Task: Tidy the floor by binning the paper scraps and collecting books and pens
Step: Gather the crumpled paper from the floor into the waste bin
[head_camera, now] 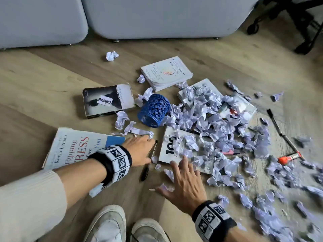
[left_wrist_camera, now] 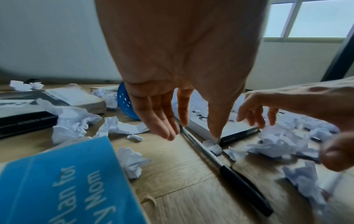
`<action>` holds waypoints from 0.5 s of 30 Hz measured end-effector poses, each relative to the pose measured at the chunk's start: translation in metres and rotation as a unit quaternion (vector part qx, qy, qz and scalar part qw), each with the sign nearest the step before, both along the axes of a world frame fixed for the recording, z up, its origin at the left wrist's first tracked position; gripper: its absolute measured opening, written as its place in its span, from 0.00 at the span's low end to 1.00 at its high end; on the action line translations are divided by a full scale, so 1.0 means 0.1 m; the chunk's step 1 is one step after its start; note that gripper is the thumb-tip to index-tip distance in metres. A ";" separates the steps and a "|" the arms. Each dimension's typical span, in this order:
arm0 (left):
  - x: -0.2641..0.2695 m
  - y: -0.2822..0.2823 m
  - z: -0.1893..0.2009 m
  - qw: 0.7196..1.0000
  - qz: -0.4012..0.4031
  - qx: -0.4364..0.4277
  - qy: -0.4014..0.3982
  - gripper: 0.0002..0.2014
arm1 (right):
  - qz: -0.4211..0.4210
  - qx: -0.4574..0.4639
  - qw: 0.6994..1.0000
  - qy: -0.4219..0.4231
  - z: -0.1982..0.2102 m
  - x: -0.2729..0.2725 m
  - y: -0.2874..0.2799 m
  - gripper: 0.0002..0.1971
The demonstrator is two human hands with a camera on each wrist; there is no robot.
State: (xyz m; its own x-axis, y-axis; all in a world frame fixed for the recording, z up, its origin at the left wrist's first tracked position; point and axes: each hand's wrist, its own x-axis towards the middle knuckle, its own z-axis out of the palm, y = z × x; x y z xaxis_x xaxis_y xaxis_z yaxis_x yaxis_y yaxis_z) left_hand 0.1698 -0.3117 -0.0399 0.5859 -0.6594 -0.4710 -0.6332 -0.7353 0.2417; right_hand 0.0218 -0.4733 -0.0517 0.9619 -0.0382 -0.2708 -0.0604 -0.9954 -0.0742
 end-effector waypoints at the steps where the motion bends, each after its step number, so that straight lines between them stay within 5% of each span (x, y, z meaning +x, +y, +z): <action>1: -0.02 0.03 0.00 1.000 -0.004 -0.011 -0.006 0.20 | -0.009 -0.003 1.000 0.006 -0.01 -0.08 0.03 0.40; 3: 0.04 0.00 -0.06 0.997 -0.066 -0.036 0.012 0.17 | -0.056 -0.009 0.998 0.030 -0.14 -0.12 0.07 0.35; 8: -0.19 -0.02 -0.21 0.992 -0.117 -0.047 0.017 0.16 | -0.011 0.119 0.991 0.052 -0.32 -0.11 -0.02 0.14; 12: -0.27 -0.11 -0.30 0.992 -0.110 -0.051 -0.013 0.17 | -0.045 0.145 0.987 -0.048 -0.08 -0.10 -0.24 0.02; 15: -0.35 -0.16 -0.37 0.995 -0.076 -0.051 -0.042 0.19 | -0.154 0.124 0.974 -0.113 0.04 -0.20 -0.55 0.04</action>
State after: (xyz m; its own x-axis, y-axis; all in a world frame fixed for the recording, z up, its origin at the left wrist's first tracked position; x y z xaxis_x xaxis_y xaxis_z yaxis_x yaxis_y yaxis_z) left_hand 0.1351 -0.3278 -0.0766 0.5101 -0.7856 -0.3502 -0.7566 -0.6035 0.2517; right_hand 0.0019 -0.5287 -0.0476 0.9514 -0.2941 -0.0913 -0.3070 -0.8828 -0.3556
